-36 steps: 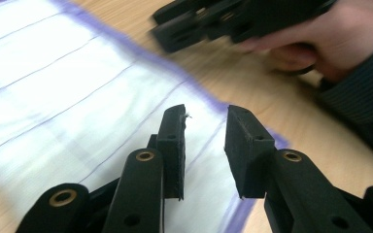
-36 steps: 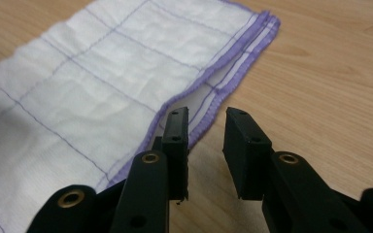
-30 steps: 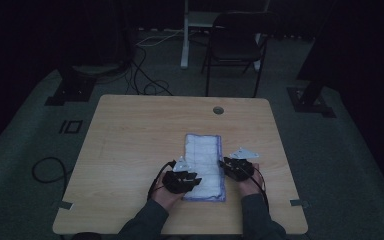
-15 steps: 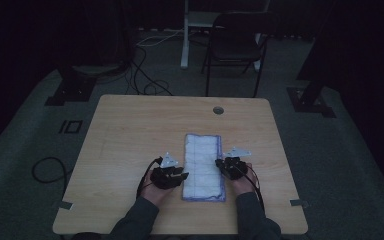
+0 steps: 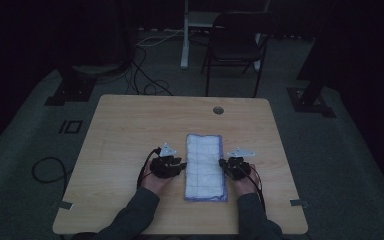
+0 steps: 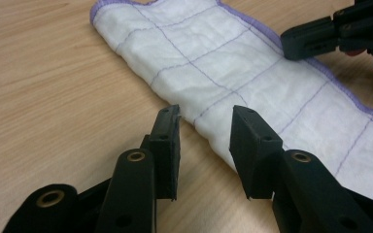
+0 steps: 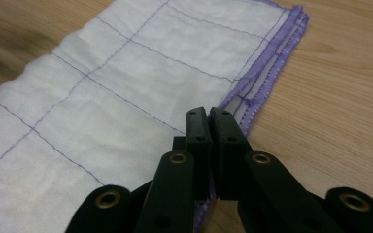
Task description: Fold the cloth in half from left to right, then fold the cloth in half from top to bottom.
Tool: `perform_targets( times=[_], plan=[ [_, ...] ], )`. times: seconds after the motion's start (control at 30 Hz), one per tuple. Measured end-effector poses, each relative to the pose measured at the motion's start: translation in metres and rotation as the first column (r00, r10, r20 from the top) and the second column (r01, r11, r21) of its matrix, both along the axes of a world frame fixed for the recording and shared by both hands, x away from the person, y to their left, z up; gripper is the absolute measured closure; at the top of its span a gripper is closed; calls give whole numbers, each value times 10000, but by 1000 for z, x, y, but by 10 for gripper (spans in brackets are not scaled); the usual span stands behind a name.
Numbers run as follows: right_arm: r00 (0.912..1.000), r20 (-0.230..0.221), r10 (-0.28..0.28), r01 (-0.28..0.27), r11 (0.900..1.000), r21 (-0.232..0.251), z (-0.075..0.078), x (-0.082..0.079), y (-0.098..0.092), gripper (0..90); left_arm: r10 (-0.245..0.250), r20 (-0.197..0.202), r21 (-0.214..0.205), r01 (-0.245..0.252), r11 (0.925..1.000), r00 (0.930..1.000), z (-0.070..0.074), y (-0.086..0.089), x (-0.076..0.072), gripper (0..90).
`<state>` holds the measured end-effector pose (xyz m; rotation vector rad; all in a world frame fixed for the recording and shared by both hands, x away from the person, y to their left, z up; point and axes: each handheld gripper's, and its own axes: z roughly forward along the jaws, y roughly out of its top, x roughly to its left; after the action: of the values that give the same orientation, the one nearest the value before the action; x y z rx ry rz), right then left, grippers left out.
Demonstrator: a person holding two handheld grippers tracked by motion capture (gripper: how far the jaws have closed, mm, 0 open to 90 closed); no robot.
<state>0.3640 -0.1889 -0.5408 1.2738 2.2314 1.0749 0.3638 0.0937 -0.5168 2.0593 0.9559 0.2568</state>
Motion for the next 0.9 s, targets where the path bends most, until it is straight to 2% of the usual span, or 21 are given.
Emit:
perform_targets(
  times=[0.47,0.8,0.83,0.87,0.9],
  plan=[
    [9999,-129,-115,114,9999,-78,-3,2,-2,802,293,-243,-129,-297,9995,9993,-3,-10,24,614],
    [9998,-158,-91,91,10000,-15,-3,3,-2,795,878,-339,-191,-885,9959,9956,-4,-13,47,600],
    [9998,-166,-90,90,10000,-4,-3,3,-3,795,958,-443,-230,-969,9950,9944,-5,-14,53,597],
    [9998,-169,-95,95,10000,7,-3,3,-3,795,958,-443,-230,-969,9950,9944,-5,-14,53,596],
    [9998,-160,-90,91,10000,9,-3,3,-3,795,1037,-636,-405,-1063,9935,9926,-4,-16,58,595]
  ],
)
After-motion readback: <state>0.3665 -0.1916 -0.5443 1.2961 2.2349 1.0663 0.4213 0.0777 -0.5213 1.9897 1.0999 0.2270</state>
